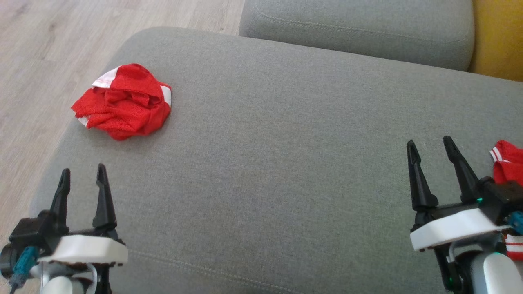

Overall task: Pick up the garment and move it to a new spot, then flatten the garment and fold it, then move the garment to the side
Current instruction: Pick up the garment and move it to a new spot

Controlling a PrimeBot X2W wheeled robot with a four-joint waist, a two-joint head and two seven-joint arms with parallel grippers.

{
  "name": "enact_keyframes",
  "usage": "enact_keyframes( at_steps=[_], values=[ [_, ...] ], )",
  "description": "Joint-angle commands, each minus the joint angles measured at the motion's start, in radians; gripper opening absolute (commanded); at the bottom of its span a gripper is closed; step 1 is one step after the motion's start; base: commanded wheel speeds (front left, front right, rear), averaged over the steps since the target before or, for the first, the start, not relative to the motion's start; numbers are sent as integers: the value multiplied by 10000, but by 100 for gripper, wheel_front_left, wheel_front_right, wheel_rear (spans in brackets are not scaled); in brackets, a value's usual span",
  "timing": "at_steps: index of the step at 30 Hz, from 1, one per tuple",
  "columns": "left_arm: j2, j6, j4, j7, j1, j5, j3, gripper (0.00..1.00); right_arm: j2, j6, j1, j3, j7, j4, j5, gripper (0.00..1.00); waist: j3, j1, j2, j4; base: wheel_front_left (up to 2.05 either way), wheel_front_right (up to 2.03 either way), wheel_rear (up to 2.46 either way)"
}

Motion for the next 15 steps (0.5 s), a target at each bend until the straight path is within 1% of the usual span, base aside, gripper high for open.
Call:
enact_keyframes(
  at_steps=[1,9,15],
  values=[
    [115,128,-502,47,-149,112,262,100,-25,-9,-175,274,-99,-304,87,100,-47,0,-1,-8,0,0,0],
    [118,281,-716,87,-21,128,210,100,-25,-9,-160,296,-47,-315,104,100,-25,0,-1,28,0,0,0],
    [125,305,-737,80,-61,100,151,100,-25,-9,-172,270,-3,-351,90,100,0,0,-1,106,0,0,0]
  ],
)
